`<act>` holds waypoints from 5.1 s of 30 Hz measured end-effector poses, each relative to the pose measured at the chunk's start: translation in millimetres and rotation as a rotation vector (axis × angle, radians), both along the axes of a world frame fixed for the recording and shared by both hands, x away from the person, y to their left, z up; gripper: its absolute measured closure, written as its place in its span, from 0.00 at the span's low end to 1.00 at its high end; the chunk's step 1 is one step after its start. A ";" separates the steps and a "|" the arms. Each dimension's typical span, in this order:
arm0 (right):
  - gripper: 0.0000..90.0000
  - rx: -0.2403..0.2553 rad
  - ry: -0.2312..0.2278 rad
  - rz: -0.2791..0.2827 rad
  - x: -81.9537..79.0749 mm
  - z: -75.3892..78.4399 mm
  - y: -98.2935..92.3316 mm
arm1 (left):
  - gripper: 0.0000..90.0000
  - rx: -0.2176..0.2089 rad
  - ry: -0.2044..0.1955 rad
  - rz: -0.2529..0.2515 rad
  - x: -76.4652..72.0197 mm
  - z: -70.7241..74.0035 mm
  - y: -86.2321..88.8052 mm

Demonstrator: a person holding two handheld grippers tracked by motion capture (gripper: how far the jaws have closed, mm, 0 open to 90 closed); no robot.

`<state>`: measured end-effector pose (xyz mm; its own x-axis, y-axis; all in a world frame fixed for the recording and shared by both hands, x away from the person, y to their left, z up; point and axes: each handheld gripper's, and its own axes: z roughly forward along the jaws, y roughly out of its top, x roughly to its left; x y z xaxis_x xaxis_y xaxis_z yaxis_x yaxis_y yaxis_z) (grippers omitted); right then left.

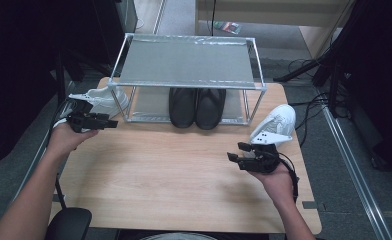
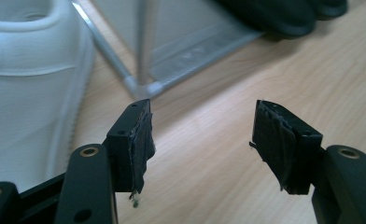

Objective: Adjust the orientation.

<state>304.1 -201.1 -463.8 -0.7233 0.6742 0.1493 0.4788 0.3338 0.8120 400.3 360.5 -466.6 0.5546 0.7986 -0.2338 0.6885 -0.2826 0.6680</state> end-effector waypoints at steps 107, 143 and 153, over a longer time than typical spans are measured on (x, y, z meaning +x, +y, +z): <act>0.50 0.006 0.032 0.123 26.8 -2.7 42.7 | 0.93 -0.071 0.046 0.084 -93.4 46.7 -6.0; 0.50 0.017 0.028 0.063 14.3 -1.2 25.4 | 0.92 -0.048 0.045 -0.272 -66.7 59.3 -148.3; 0.51 0.021 0.021 0.054 8.6 0.1 25.1 | 0.92 -0.022 0.052 -0.349 -66.1 54.3 -189.6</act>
<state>312.6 -176.0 -463.7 -0.7551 0.6308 0.1786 0.4777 0.3428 0.8089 334.2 170.9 -412.4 0.7804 0.5571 -0.2838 0.5858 -0.4927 0.6435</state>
